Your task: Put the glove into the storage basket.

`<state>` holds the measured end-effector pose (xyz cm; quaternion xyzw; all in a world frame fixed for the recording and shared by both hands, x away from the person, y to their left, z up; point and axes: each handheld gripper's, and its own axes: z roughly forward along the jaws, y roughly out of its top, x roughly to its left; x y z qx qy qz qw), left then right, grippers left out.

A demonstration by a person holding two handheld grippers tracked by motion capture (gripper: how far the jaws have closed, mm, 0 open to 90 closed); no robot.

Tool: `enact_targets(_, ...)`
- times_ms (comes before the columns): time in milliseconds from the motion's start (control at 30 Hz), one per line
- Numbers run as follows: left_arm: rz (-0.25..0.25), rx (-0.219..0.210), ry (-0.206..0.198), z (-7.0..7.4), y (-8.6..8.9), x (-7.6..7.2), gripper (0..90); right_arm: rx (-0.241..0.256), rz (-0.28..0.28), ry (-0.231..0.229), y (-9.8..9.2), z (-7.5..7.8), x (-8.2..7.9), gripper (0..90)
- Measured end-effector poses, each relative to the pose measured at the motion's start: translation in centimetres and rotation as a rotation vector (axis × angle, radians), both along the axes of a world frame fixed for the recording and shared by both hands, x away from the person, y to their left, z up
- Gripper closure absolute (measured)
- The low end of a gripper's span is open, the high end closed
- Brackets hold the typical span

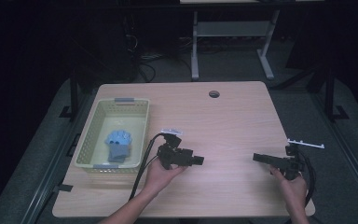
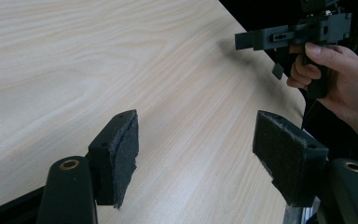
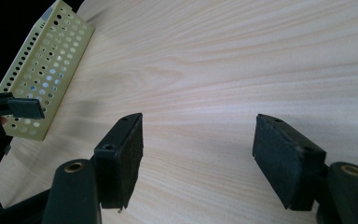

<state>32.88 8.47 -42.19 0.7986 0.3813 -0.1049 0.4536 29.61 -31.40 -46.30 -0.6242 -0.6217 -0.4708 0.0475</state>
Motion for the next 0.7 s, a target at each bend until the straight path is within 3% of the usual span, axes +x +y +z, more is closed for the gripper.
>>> enact_targets(333, -0.018, 0.0, -0.032, -0.4, 0.0, -1.0, 30.9, 0.007, -0.004, -0.02, -0.5, -0.2, -1.0, 32.2)
enact_targets(700, -0.025, -0.004, -0.029, -1.1, 0.4, -1.6, 30.9, 0.006, 0.012, -0.042, 0.2, -0.2, -2.0, 31.1)
